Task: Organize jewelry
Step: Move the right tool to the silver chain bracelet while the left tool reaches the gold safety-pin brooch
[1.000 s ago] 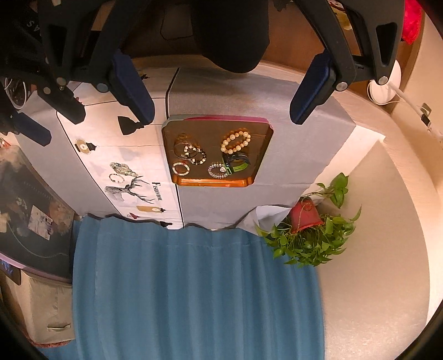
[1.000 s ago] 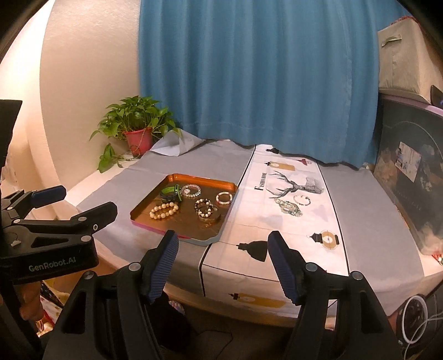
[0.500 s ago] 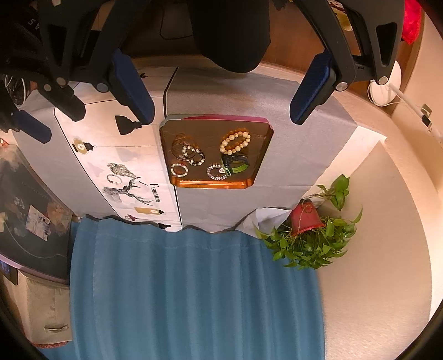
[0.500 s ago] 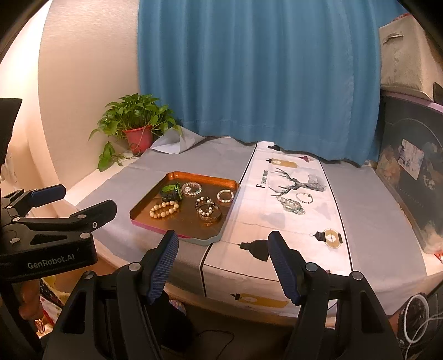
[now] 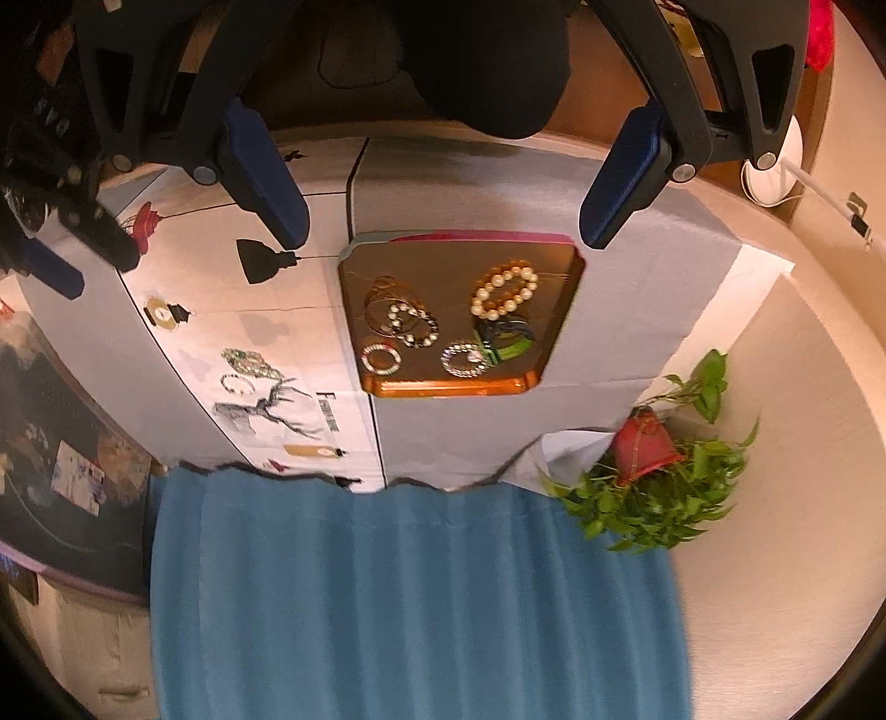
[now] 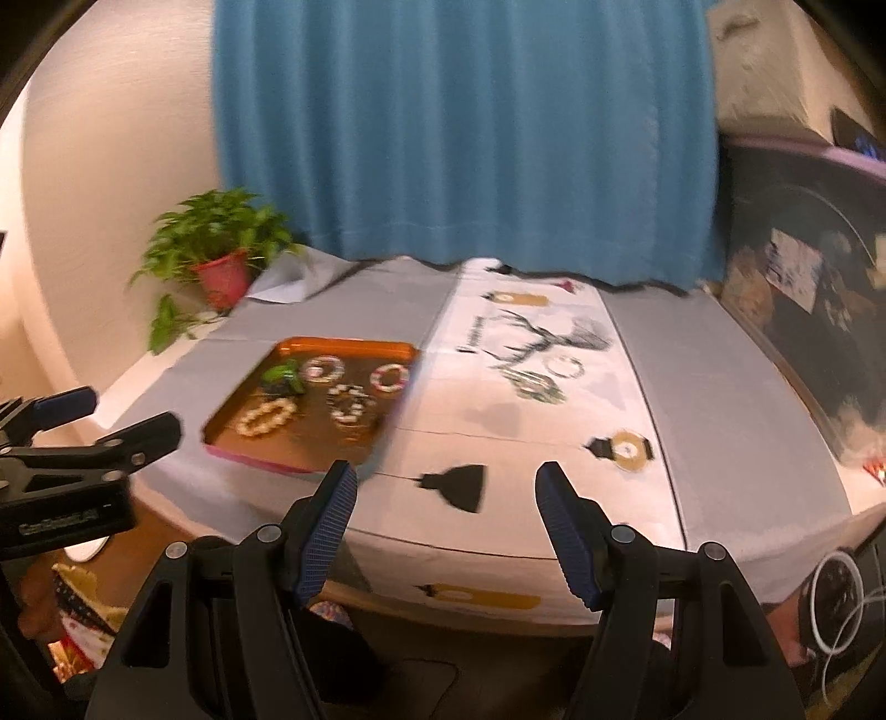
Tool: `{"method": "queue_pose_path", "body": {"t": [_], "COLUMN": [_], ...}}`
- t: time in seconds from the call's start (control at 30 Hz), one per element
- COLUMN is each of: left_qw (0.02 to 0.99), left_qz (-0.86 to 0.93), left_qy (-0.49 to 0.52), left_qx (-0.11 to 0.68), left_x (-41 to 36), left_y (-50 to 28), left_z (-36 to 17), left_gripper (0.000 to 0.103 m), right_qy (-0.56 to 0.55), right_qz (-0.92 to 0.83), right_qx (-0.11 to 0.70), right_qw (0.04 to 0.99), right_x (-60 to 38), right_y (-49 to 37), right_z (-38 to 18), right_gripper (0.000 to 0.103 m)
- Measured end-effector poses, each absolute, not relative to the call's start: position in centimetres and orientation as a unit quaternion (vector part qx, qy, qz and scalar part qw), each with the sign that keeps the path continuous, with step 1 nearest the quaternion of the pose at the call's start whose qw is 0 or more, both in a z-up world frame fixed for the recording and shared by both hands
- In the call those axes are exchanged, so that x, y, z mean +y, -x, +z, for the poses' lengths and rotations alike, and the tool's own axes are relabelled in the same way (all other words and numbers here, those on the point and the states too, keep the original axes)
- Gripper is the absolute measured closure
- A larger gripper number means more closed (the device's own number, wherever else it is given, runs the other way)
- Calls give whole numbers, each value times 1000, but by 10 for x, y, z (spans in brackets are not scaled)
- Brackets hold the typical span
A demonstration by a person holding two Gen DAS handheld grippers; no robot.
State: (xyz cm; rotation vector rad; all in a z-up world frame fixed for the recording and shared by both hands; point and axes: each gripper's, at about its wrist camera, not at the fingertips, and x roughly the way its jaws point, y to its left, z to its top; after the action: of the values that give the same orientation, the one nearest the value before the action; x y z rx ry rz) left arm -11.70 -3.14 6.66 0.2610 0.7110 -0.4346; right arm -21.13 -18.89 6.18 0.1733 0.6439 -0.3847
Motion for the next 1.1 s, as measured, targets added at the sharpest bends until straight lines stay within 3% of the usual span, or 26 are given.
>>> {"method": "queue_pose_path", "body": {"t": [0.27,0.57,0.83,0.97,1.0,1.07,1.1], "left_qw": [886,877,874,866,863,858,854], "left_qz": [-213,-222,-221,-229,-235,-244,-250], "left_qy": [-147,-165,-186,-178,-175,-173,-173], "left_qx": [384,392,390,406,411,417,422], "left_x": [-89,-164,-224,-249,-256,-267,-276], "left_y": [73,19,-20,-38,-41,-47,-52], "left_z": [38,16,-2,-12,-15,-20,-24], "left_gripper": [6,6,6,6,6,6,6], "right_qy": [-108,-133,-101,-104,-100,-80,-69], "right_qz": [-249,-270,-238,-229,-226,-211,-212], "right_qx": [349,397,447,438,434,430,434], "right_qw": [897,867,856,863,866,874,873], "right_x": [-292,-427,-468,-481,-481,-480,-480], "right_y": [170,60,-34,-28,-22,-11,-5], "right_z": [23,-32,-78,-90,-89,-88,-86], "right_gripper": [35,35,35,35,40,62,94]}}
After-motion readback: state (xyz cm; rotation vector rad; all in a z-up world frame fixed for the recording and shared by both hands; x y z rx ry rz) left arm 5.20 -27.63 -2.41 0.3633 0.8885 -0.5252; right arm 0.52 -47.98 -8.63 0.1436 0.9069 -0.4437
